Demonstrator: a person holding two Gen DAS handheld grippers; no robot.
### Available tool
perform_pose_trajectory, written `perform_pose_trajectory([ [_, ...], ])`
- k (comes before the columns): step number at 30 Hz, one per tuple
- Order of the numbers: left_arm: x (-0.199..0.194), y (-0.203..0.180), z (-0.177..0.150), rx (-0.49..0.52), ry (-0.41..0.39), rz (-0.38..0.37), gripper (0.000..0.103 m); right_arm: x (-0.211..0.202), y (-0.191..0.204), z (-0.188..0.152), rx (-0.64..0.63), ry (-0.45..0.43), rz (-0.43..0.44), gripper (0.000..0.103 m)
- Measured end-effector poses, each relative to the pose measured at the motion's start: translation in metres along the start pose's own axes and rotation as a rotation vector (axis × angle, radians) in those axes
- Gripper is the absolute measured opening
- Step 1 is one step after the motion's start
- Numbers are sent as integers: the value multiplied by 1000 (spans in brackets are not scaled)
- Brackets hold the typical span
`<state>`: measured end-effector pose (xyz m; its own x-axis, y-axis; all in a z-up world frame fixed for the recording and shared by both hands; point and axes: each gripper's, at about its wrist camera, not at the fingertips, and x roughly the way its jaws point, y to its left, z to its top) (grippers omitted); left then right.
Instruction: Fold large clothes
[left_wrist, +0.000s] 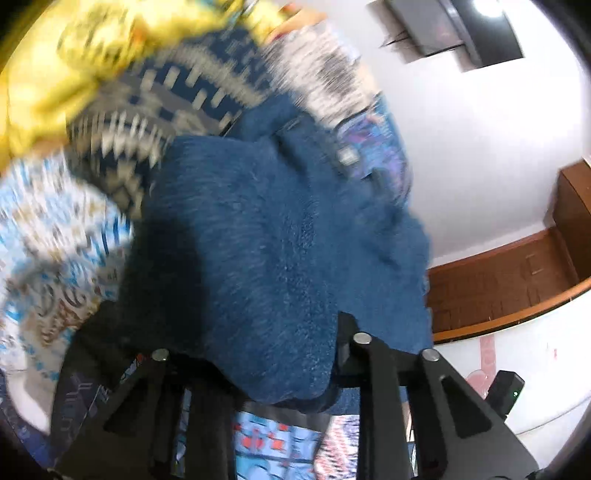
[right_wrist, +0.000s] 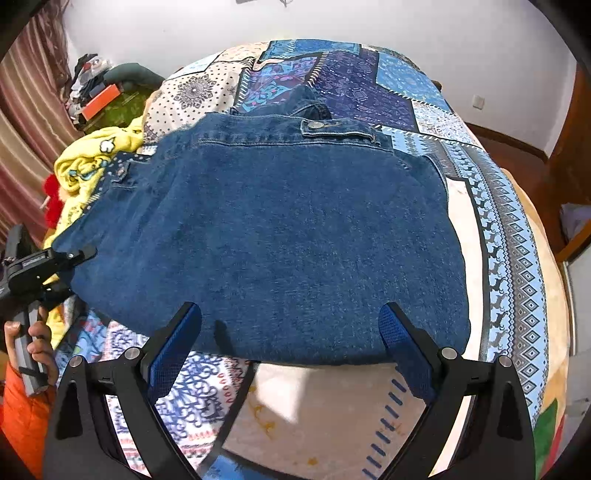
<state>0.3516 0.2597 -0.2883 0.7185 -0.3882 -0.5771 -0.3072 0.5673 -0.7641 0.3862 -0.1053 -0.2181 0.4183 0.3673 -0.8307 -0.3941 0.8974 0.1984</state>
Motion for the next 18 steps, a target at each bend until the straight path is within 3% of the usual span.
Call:
perform_pose_trajectory([
  [8,-70,-91,7,225,-209,36,22,-16,36,24,-47,-70,65,96],
  [11,-83,-123,-1,336,-258,84,22,-4,60,33,-90,-76,98,97],
  [13,-82,-138,-7,396,-273,127,22,11,75,38,-126,-56,103,97],
  [18,-67,-154,-9,424,-261,165,22,67,103,37,-189,62,90,97],
])
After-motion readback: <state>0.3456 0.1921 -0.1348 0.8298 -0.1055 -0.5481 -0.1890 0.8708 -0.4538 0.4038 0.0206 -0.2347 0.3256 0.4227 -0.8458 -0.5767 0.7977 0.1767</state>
